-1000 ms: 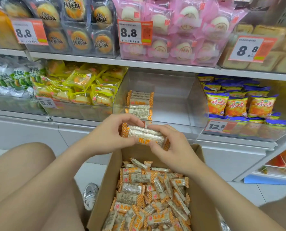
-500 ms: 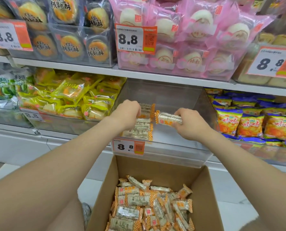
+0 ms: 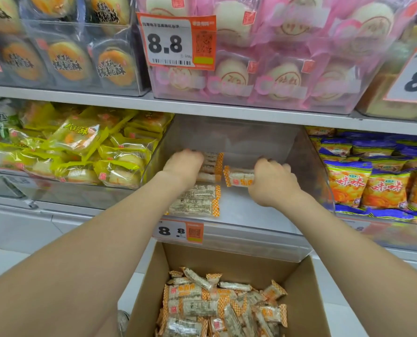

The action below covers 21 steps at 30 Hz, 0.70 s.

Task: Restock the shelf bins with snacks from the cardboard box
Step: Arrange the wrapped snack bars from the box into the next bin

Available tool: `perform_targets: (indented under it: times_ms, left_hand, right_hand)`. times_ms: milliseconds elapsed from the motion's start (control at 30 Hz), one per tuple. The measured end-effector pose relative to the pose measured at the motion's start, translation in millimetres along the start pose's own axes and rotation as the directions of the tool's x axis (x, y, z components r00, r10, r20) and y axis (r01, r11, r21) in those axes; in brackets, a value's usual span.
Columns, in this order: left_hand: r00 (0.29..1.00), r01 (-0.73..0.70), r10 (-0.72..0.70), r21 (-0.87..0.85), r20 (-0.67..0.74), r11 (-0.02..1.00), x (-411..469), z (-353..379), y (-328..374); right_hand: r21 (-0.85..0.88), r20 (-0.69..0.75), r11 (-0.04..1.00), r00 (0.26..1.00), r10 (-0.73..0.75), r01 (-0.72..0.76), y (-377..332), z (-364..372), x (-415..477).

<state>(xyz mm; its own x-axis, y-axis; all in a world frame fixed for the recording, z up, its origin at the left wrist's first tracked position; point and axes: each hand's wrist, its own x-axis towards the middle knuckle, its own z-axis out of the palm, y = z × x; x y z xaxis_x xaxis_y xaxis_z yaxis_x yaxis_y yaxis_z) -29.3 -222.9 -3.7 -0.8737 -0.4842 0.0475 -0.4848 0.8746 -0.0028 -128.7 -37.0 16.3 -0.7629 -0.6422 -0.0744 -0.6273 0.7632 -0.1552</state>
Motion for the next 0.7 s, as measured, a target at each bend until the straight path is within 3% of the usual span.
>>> perform_targets:
  times_ms: [133, 233, 333, 500, 700]
  left_hand:
    - [0.993, 0.097, -0.099, -0.04, -0.061, 0.994, -1.0, -2.6, 1.6]
    - [0.99, 0.137, -0.139, -0.074, -0.023, 0.988, -4.1, -3.9, 2.2]
    - [0.985, 0.17, -0.165, -0.176, 0.043, 0.969, -4.5, -0.6, -4.9]
    - [0.973, 0.047, 0.012, -0.249, 0.231, 0.968, -9.3, 8.6, -16.7]
    - [0.977, -0.052, 0.076, -0.12, 0.201, 0.991, -15.7, 6.0, -9.5]
  right_hand:
    - [0.075, -0.059, 0.997, 0.998, -0.031, 0.036, -0.2, 1.6, 5.8]
    - [0.094, -0.022, 0.985, 0.989, -0.145, 0.147, -3.3, 8.1, 10.0]
    - [0.101, -0.082, 0.985, 0.987, -0.135, 0.143, -6.3, 5.6, 10.5]
    - [0.162, -0.145, 0.978, 0.983, -0.111, 0.135, -11.8, -3.1, 12.7]
    - [0.133, -0.074, 0.982, 0.99, -0.124, 0.132, -10.7, 8.3, 4.7]
